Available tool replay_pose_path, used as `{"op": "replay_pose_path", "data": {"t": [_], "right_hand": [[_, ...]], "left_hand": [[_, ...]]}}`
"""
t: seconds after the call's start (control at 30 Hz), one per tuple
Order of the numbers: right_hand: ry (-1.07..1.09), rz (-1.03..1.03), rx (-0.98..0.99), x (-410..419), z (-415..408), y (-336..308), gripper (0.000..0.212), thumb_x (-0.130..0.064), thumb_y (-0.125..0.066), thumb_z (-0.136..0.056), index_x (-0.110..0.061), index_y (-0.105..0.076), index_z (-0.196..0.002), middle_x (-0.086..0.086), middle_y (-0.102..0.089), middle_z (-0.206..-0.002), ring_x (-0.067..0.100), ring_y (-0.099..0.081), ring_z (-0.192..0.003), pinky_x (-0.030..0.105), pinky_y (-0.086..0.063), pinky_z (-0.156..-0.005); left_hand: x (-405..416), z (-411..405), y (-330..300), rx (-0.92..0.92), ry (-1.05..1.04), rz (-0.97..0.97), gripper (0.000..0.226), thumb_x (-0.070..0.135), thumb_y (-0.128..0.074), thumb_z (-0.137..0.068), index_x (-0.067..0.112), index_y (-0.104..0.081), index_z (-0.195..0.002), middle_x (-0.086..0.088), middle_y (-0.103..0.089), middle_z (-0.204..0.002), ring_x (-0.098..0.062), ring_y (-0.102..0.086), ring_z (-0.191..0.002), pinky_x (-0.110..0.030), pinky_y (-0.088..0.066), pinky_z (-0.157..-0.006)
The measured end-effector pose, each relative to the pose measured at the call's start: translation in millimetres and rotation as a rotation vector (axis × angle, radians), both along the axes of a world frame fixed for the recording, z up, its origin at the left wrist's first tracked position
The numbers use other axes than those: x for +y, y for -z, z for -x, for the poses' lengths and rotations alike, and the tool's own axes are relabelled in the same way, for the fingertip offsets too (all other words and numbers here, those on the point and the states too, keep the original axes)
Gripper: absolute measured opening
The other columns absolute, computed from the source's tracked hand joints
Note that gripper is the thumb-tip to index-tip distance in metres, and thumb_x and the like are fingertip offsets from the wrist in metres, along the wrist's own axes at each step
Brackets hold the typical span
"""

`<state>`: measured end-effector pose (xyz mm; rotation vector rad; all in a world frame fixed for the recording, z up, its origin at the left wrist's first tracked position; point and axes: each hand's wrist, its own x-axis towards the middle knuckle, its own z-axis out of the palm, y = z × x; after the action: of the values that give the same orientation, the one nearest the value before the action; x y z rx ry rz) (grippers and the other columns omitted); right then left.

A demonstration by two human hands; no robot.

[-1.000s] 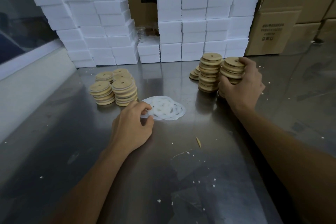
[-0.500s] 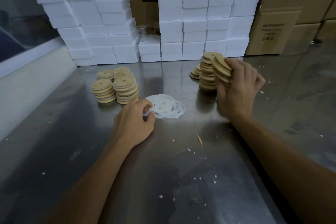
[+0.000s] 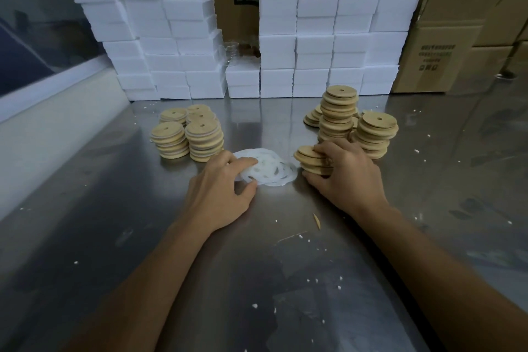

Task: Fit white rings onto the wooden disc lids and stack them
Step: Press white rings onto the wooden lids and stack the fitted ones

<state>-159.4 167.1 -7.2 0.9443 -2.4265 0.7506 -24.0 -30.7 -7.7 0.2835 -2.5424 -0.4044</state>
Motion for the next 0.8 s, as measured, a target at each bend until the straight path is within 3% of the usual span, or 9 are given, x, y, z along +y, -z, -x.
{"op": "replay_pose_path", "data": {"t": [0.1,0.23,0.33,0.57,0.8], "right_hand": [[-0.011,0.003,-0.067,1,0,-1,0.056,-0.054,-0.079,-0.072,-0.022,-0.068,-0.116,-0.008,-0.062,-0.121,0.020,-0.057,-0.109,0.033,-0.048,-0.074],[0.018,0.038,-0.087,-1,1,0,0.045,-0.059,-0.073,-0.076,-0.025,-0.066,-0.105,-0.007,-0.066,-0.110,0.019,-0.057,-0.102,0.031,-0.039,-0.069],[0.029,0.067,-0.105,-4,1,-1,0.040,-0.052,-0.072,-0.078,-0.021,-0.067,-0.103,-0.003,-0.068,-0.105,0.021,-0.055,-0.100,0.030,-0.034,-0.071],[-0.050,0.171,-0.118,-6,0,-8,0.044,-0.038,-0.081,-0.076,-0.013,-0.067,-0.109,0.004,-0.068,-0.106,0.023,-0.058,-0.096,0.045,-0.051,-0.083],[-0.185,0.320,-0.051,-7,-4,-11,0.034,-0.017,-0.080,-0.079,-0.009,-0.065,-0.108,0.004,-0.057,-0.121,0.015,-0.055,-0.104,0.036,-0.052,-0.081]], "left_hand": [[4,-1,0,0.007,0.074,0.062,0.038,0.031,-0.070,-0.085,0.028,-0.068,-0.122,0.003,-0.051,-0.103,-0.016,-0.050,-0.098,-0.034,-0.049,-0.074],[9,1,-2,-0.004,0.129,0.155,0.035,0.033,-0.066,-0.088,0.034,-0.067,-0.123,0.002,-0.051,-0.103,-0.016,-0.043,-0.094,-0.033,-0.039,-0.081],[15,3,-3,-0.036,0.126,0.158,0.028,0.035,-0.061,-0.091,0.035,-0.069,-0.119,0.002,-0.049,-0.104,-0.015,-0.038,-0.094,-0.038,-0.038,-0.082],[27,7,-8,0.025,0.134,0.192,0.009,0.015,-0.068,-0.087,0.013,-0.077,-0.088,-0.006,-0.058,-0.090,-0.027,-0.052,-0.089,-0.050,-0.045,-0.076],[28,8,-10,0.201,0.119,0.104,0.012,0.002,-0.053,-0.089,0.003,-0.062,-0.081,-0.009,-0.061,-0.080,-0.030,-0.054,-0.076,-0.048,-0.045,-0.069]]}}
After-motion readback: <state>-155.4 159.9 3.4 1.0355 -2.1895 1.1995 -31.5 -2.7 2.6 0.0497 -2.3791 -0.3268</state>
